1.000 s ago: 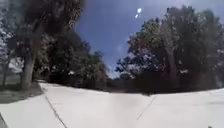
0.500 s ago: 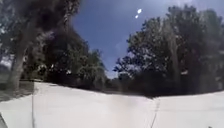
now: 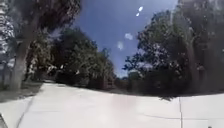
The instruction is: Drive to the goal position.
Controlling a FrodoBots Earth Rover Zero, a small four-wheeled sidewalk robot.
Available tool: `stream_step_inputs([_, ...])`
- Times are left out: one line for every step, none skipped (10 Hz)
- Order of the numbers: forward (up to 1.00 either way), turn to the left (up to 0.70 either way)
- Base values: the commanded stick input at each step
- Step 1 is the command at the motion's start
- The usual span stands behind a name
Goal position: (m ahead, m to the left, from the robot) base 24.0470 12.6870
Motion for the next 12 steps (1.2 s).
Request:
stream_step_inputs([0.85, 0.34])
stream_step_inputs([0.85, 0.34])
stream_step_inputs([0.85, 0.21])
stream_step_inputs([0.85, 0.09])
stream_step_inputs([0.85, 0.00])
stream_step_inputs([0.85, 0.00])
stream_step_inputs([0.85, 0.00])
stream_step_inputs([0.85, 0.00])
stream_step_inputs([0.85, 0.00])
stream_step_inputs([0.85, 0.00])
stream_step_inputs([0.85, 0.00])
stream_step_inputs([0.85, 0.00])
